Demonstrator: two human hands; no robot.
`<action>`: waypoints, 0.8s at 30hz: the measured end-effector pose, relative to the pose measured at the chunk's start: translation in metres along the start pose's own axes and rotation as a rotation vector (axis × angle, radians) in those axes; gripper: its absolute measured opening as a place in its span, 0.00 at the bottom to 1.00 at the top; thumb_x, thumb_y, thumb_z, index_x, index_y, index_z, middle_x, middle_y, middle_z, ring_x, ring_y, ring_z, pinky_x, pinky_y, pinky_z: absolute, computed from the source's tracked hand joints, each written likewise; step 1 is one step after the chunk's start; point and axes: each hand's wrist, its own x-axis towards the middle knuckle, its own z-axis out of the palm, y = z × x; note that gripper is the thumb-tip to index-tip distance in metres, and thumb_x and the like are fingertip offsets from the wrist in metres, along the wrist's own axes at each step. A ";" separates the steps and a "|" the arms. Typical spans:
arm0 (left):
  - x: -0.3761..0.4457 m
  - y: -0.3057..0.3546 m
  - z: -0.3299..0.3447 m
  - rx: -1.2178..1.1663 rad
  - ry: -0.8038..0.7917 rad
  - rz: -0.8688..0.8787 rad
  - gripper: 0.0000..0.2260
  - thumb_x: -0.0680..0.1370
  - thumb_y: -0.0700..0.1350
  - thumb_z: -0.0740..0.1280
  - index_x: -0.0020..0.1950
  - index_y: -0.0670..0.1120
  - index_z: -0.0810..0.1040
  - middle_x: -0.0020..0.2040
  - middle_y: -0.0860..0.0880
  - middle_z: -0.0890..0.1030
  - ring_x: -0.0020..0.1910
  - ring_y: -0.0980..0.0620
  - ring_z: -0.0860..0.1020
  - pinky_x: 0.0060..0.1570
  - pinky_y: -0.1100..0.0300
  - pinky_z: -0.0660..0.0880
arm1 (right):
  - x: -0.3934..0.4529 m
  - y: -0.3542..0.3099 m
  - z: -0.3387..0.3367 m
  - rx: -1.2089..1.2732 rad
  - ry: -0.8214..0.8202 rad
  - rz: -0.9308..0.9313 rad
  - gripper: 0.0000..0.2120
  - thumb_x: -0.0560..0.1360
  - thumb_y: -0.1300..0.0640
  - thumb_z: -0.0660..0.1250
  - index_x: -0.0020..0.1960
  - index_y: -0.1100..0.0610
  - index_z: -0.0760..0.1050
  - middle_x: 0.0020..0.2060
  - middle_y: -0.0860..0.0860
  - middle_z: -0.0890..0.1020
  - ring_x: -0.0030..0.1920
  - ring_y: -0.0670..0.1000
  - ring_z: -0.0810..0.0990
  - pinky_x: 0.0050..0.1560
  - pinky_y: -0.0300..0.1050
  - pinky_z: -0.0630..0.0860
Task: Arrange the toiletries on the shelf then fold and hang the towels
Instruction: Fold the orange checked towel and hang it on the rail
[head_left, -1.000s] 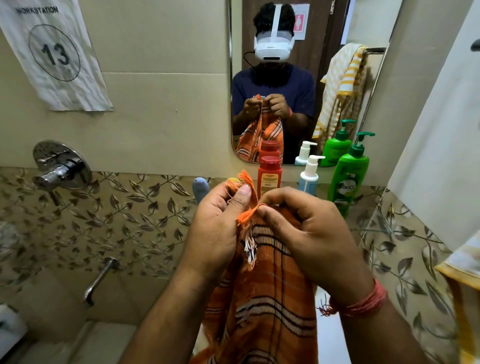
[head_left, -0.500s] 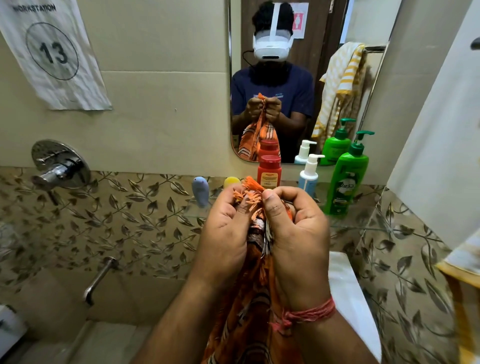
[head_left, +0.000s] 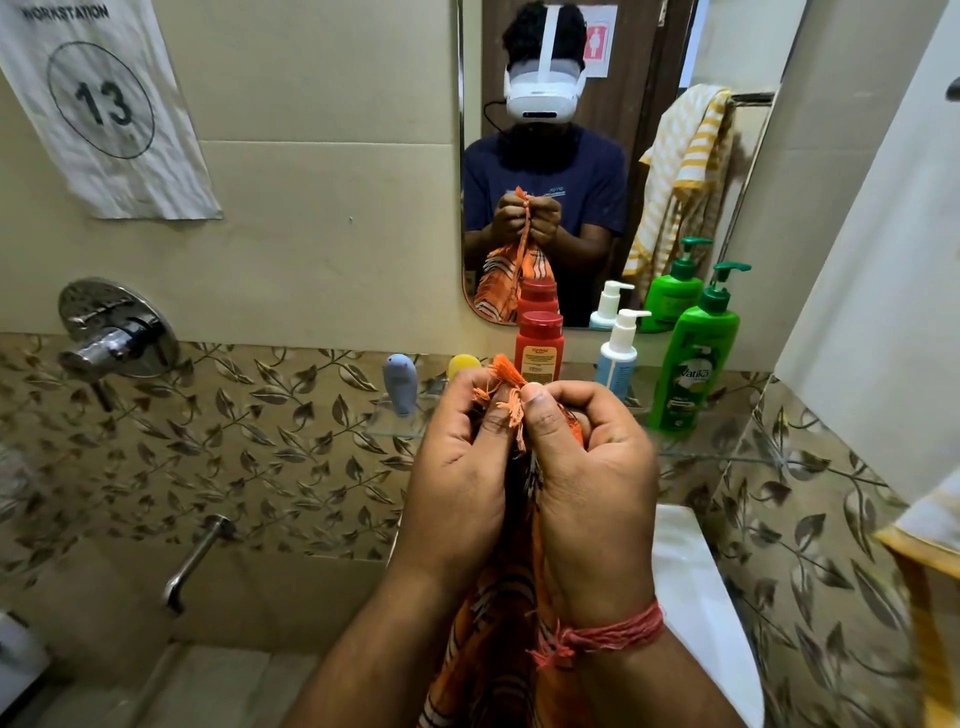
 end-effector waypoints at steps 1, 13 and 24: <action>0.000 0.001 0.000 -0.030 -0.015 -0.017 0.11 0.79 0.50 0.62 0.54 0.46 0.79 0.49 0.43 0.85 0.50 0.44 0.84 0.51 0.50 0.82 | 0.000 0.000 0.000 -0.015 0.007 -0.006 0.02 0.76 0.54 0.71 0.45 0.52 0.80 0.37 0.53 0.84 0.38 0.52 0.84 0.39 0.49 0.83; 0.010 0.013 -0.013 -0.253 0.087 -0.127 0.06 0.79 0.43 0.64 0.47 0.45 0.80 0.43 0.40 0.78 0.42 0.43 0.77 0.43 0.52 0.77 | 0.006 -0.003 -0.014 -0.034 -0.415 0.019 0.03 0.77 0.57 0.70 0.45 0.54 0.77 0.37 0.48 0.81 0.38 0.45 0.81 0.38 0.39 0.77; 0.022 0.029 -0.045 0.085 -0.087 0.011 0.06 0.75 0.47 0.66 0.44 0.53 0.83 0.40 0.51 0.82 0.39 0.53 0.80 0.40 0.60 0.80 | 0.029 -0.011 -0.048 -0.600 -0.923 -0.188 0.10 0.78 0.45 0.65 0.54 0.47 0.82 0.64 0.38 0.68 0.65 0.38 0.68 0.58 0.39 0.74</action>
